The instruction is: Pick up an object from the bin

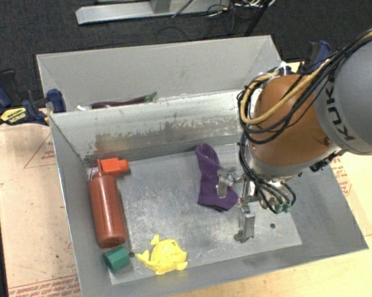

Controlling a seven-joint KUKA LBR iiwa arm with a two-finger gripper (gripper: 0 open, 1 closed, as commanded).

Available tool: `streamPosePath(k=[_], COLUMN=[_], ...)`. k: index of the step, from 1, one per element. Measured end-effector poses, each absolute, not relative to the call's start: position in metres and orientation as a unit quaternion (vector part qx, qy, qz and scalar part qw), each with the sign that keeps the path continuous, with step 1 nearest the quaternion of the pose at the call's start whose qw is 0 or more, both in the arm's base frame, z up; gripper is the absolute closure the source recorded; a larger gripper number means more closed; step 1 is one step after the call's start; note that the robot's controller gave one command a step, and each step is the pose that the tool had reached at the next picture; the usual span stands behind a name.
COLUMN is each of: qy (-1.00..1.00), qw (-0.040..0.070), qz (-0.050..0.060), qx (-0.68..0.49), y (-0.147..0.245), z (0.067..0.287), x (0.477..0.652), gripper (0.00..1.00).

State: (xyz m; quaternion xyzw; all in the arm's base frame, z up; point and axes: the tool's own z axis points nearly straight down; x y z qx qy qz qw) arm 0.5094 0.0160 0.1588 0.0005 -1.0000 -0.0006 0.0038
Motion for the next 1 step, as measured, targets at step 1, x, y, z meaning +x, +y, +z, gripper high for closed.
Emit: streamPosePath(k=[1], qy=[-1.0], qw=[0.0], qz=[-0.001], qx=[0.0], y=[0.016], z=[0.163], x=[0.5111], gripper=[0.0])
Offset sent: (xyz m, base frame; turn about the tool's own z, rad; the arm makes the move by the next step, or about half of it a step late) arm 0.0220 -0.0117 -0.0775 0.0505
